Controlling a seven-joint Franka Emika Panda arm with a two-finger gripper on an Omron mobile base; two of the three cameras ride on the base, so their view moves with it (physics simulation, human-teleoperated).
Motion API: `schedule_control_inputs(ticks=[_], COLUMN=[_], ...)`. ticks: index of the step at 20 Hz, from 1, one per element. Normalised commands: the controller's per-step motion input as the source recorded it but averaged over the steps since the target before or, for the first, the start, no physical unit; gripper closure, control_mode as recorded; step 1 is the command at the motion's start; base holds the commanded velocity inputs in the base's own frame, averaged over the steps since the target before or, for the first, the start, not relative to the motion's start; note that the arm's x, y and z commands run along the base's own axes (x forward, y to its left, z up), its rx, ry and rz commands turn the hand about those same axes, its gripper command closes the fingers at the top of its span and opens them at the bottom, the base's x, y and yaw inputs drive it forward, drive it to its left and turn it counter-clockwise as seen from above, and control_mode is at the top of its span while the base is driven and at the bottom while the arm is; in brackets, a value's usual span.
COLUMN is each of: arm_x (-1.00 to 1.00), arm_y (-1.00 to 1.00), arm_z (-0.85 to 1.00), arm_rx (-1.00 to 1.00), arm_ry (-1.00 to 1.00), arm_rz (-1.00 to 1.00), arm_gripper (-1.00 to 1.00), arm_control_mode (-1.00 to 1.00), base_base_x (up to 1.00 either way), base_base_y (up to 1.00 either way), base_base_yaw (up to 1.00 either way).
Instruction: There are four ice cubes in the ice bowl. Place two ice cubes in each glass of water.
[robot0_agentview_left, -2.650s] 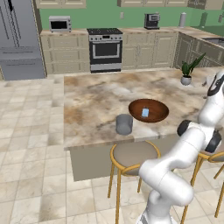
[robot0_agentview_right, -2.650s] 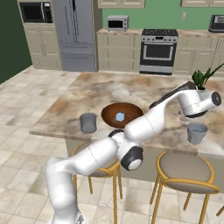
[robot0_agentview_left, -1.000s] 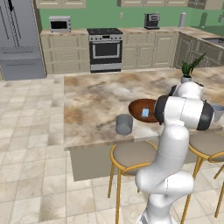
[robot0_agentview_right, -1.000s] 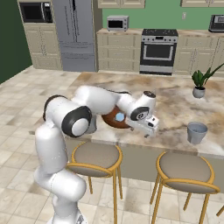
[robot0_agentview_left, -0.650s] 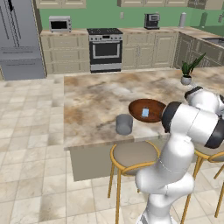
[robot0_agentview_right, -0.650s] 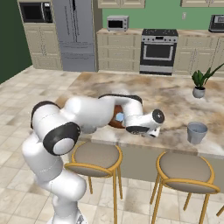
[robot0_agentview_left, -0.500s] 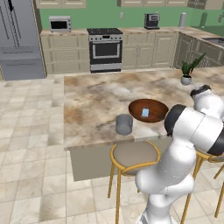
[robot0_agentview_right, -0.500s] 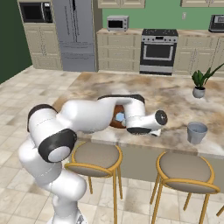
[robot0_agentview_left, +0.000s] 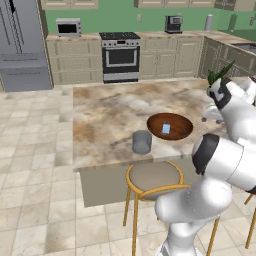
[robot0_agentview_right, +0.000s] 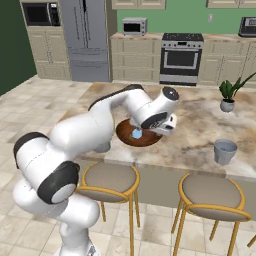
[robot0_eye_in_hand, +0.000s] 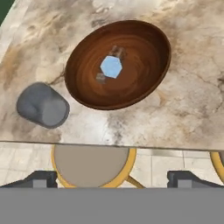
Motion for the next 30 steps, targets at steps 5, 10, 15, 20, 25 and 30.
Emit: schedule_control_inputs(ticks=[5, 10, 15, 20, 25, 30], arm_x=[0.01, 0.62, 0.85, 0.54, 0.26, 0.05], arm_y=[0.74, 0.21, -0.02, -0.06, 0.05, 0.13], arm_z=[-0.06, -0.42, -0.16, 0.00, -0.11, -0.36], arm_rx=[-0.27, -0.26, -0.04, 0.19, 0.12, 0.05], arm_ry=[0.23, 0.29, 0.12, 0.00, 0.00, 0.00], arm_rz=[0.04, 0.22, 0.20, -0.01, -0.19, -0.30], arm_gripper=[-1.00, -1.00, -1.00, -1.00, -1.00, -1.00], arm_control_mode=[-1.00, -1.00, -1.00, -1.00, -1.00, -1.00], base_base_x=[0.00, 0.00, 0.00, 0.00, 0.00, 0.00], base_base_y=[0.00, 0.00, 0.00, 0.00, 0.00, 0.00], base_base_yaw=[0.00, 0.00, 0.00, 0.00, 0.00, 0.00])
